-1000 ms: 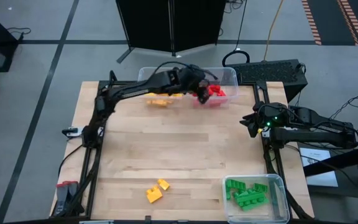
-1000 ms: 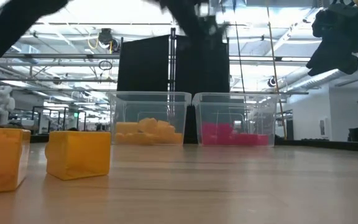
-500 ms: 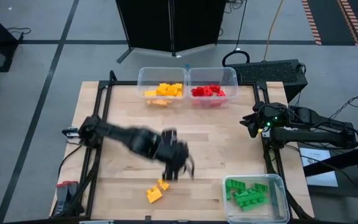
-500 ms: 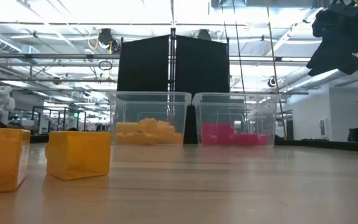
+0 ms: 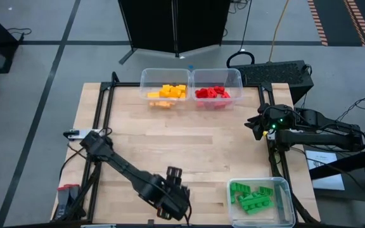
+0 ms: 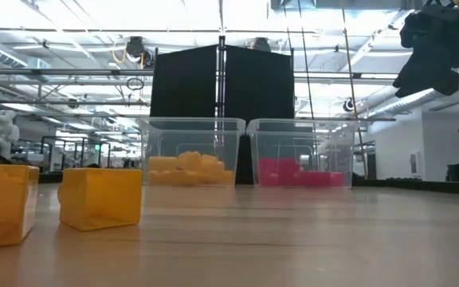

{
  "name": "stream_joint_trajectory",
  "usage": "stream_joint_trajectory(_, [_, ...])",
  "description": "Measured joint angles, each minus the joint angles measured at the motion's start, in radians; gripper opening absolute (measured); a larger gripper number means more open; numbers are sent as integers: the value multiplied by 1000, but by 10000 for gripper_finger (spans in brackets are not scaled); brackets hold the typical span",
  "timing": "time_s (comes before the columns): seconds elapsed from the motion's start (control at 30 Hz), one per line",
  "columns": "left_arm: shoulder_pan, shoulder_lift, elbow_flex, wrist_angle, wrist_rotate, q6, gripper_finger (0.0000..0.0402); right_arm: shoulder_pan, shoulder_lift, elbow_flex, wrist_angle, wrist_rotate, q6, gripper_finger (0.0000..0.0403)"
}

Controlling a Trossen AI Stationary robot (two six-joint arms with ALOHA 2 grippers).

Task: Sort blocks
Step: Put the yellow game piece into the top left transparent bin

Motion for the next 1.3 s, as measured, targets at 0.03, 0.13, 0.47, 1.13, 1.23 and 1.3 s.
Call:
stream_joint_trajectory(0.03, [-3,15,0,-5,26,22,238,0,0,0,0,0,3,144])
stream_joint_trajectory(0.13, [-7,54,0,-41,66,49,238,0,0,0,0,0,3,144])
stream_joint_trajectory(0.47, [-6,65,-125,-16,87,124,238,0,0,0,0,0,21,144])
stream_joint_trajectory(1.13, [63,-193,-595,347,132,260,238,0,0,0,6,34,19,144])
stream_joint_trajectory(1.23, [69,-193,-623,391,139,327,238,0,0,0,6,58,20,144])
stream_joint_trajectory(1.3, [74,-193,-654,438,167,335,238,0,0,0,6,58,20,144])
